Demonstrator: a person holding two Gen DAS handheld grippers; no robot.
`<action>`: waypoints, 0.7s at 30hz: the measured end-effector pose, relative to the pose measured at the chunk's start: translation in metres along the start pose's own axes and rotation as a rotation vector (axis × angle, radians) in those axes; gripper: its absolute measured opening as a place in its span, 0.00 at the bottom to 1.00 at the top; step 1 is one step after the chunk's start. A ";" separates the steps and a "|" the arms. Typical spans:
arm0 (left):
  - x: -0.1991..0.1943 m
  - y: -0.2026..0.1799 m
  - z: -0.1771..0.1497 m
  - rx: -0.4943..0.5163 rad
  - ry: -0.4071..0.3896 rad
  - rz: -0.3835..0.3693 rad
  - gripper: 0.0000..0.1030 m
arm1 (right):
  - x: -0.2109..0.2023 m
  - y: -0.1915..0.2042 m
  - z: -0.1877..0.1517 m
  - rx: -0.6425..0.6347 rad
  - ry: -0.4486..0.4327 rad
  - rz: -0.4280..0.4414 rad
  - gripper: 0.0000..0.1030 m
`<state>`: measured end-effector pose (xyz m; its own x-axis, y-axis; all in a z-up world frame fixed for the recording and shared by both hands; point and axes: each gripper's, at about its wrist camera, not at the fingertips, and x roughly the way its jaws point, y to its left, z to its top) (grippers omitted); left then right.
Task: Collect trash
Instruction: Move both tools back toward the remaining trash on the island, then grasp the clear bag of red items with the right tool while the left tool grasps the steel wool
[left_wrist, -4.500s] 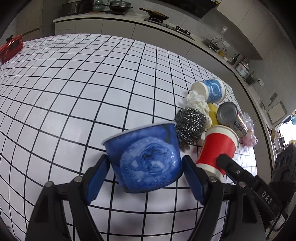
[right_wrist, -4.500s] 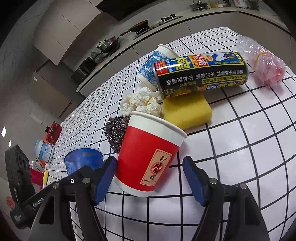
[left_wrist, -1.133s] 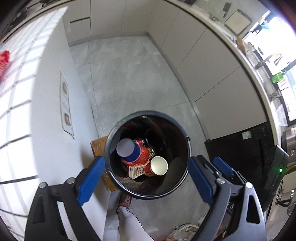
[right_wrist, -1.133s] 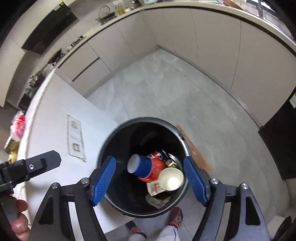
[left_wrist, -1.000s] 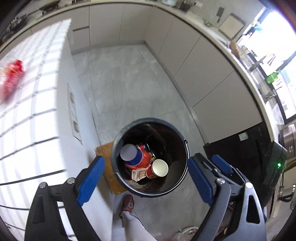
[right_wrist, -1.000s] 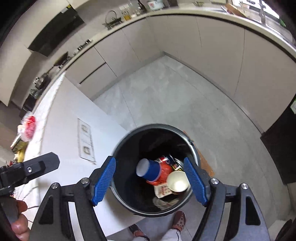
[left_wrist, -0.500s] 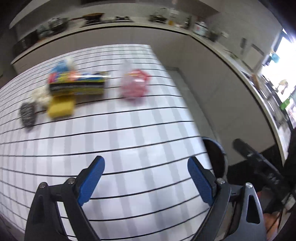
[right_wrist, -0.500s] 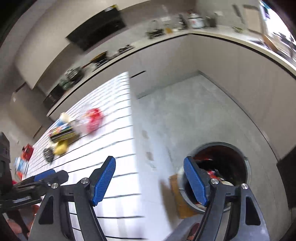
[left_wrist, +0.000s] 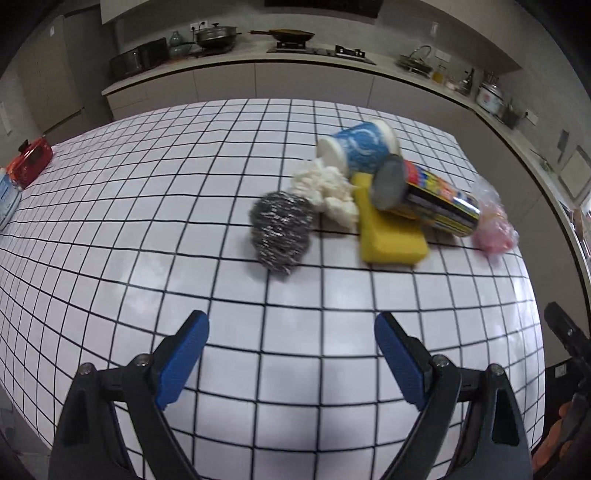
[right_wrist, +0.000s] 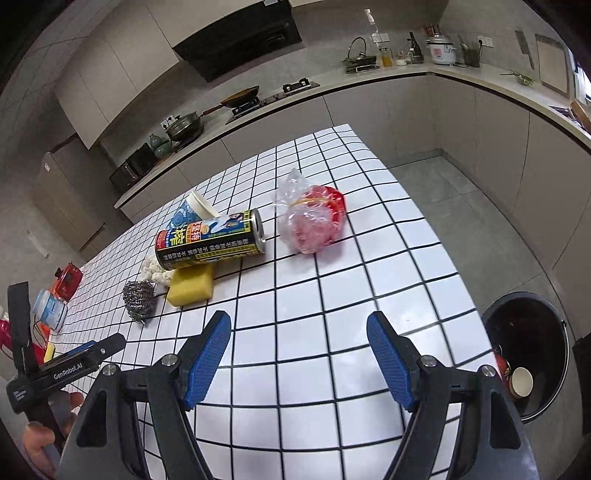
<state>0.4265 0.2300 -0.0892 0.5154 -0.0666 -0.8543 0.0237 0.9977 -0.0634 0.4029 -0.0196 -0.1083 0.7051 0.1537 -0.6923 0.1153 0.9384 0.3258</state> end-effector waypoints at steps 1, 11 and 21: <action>0.005 0.003 0.004 -0.001 0.000 0.006 0.89 | 0.001 0.002 0.001 -0.003 0.000 -0.004 0.75; 0.034 0.007 0.030 -0.021 0.004 0.041 0.89 | 0.046 0.007 0.036 -0.053 0.013 -0.007 0.75; 0.051 0.014 0.041 -0.038 0.000 0.042 0.89 | 0.084 -0.002 0.066 -0.063 0.043 -0.033 0.75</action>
<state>0.4883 0.2407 -0.1121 0.5153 -0.0245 -0.8567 -0.0309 0.9984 -0.0471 0.5083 -0.0290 -0.1248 0.6710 0.1344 -0.7292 0.0926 0.9605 0.2623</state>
